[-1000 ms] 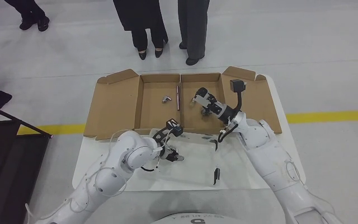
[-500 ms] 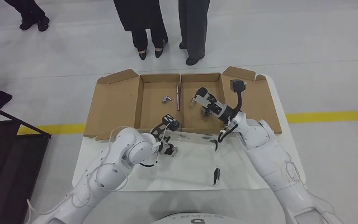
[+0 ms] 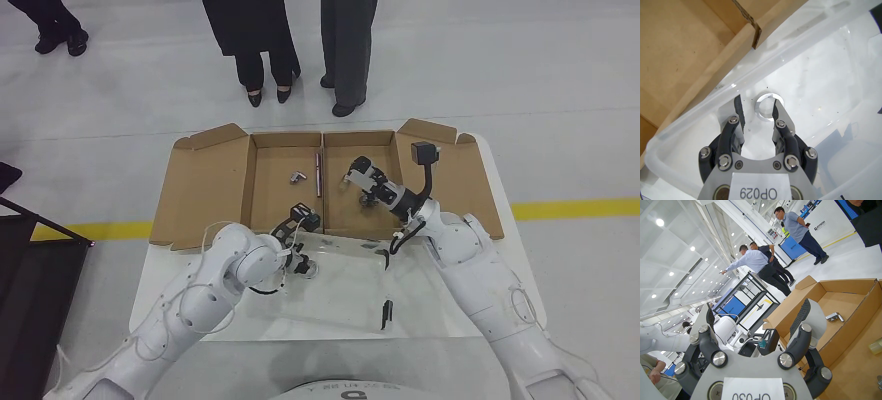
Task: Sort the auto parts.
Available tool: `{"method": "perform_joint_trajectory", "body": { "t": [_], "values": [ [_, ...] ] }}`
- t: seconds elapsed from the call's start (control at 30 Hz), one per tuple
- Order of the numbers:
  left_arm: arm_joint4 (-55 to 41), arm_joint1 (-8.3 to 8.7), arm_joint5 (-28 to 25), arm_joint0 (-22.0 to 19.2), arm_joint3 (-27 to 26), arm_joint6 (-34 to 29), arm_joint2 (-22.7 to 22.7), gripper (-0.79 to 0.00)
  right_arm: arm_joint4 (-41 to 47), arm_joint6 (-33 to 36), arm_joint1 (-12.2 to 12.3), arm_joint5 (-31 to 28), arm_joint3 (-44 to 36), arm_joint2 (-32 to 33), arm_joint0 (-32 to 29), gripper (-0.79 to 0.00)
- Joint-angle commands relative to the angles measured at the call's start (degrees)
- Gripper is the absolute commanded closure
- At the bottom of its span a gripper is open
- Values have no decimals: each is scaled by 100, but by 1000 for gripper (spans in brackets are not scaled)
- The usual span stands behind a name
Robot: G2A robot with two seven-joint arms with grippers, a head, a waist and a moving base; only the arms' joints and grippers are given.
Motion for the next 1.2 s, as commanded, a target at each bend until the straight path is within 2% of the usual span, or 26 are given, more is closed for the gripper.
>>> {"method": "perform_joint_trajectory", "body": {
  "t": [0.0, 0.2, 0.77, 0.9, 1.17],
  "values": [
    [33, -13, 48, -16, 7, -24, 33, -348, 1, 0, 0, 0, 0, 0, 0, -785],
    [39, -49, 113, -71, 83, -82, 99, -326, 1, 0, 0, 0, 0, 0, 0, -785],
    [-35, -178, 92, -354, 518, -125, 275, -194, 1, 0, 0, 0, 0, 0, 0, -785],
    [-64, -201, 50, -386, 556, -106, 301, 0, 1, 0, 0, 0, 0, 0, 0, -785],
    [33, -158, 0, -246, 256, -47, 170, 0, 1, 0, 0, 0, 0, 0, 0, -785]
  ]
}}
